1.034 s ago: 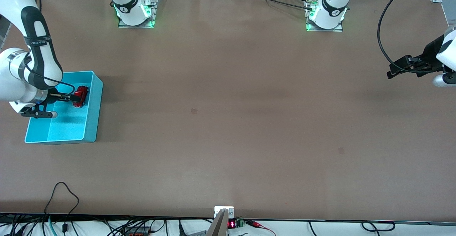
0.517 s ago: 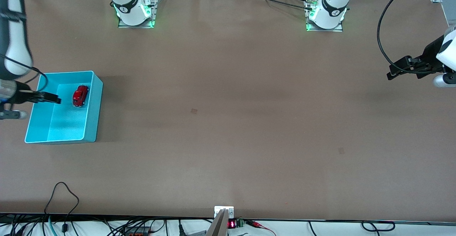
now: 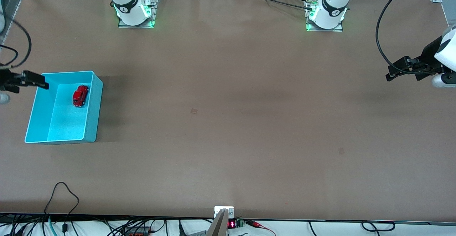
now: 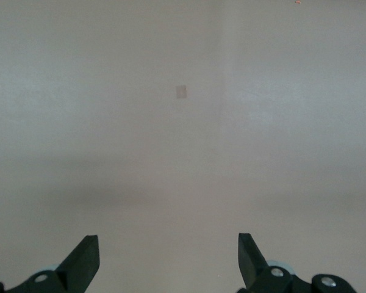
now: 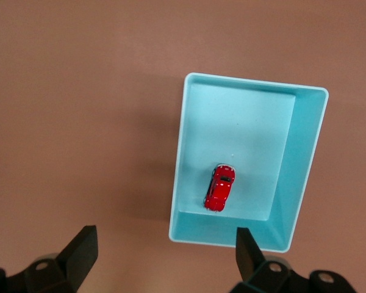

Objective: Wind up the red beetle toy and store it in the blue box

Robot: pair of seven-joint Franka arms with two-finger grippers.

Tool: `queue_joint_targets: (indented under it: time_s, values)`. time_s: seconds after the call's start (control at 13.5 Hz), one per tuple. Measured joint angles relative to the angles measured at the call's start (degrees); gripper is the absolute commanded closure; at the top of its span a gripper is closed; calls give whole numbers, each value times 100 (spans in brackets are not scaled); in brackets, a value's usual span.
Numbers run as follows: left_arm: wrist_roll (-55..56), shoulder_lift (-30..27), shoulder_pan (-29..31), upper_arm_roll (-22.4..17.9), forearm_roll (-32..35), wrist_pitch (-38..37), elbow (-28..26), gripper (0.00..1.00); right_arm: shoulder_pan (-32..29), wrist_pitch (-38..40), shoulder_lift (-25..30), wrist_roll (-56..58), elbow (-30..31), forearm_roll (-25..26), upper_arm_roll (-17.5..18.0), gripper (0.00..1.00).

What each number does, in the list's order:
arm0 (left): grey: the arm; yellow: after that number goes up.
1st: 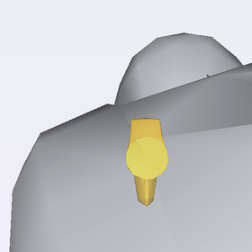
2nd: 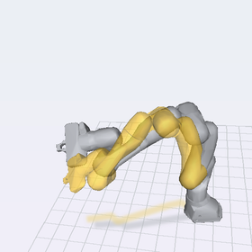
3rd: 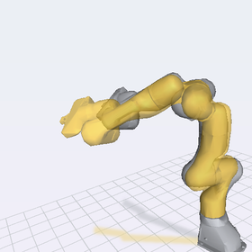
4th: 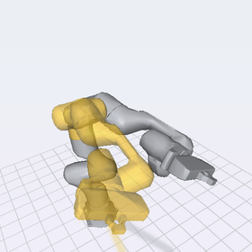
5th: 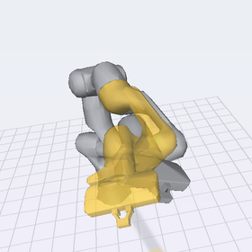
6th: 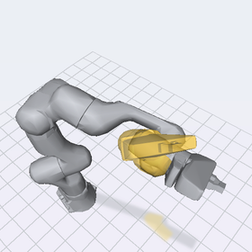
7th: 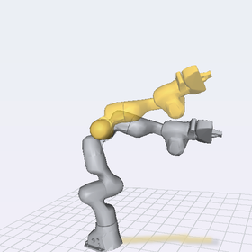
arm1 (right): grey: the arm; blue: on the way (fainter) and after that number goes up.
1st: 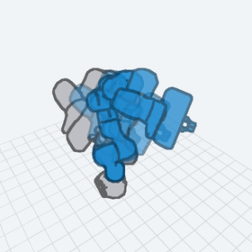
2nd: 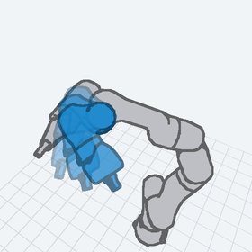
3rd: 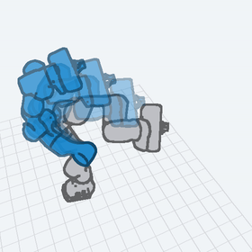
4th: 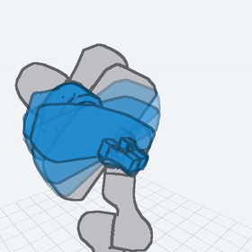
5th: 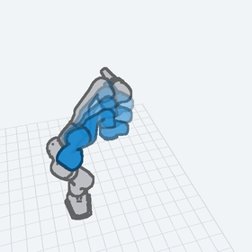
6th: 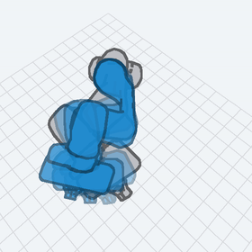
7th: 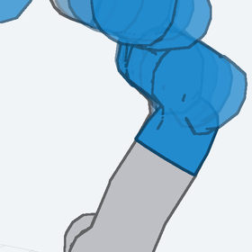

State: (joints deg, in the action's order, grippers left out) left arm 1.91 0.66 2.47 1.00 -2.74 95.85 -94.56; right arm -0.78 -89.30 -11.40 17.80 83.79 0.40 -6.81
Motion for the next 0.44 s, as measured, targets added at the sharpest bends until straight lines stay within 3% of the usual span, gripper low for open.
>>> queue_joint_targets:
  time_s: [0.44]
  values:
    - [-3,0,-2,1,0,13,0,0,-23,473,181,0,-312,50,111,0]
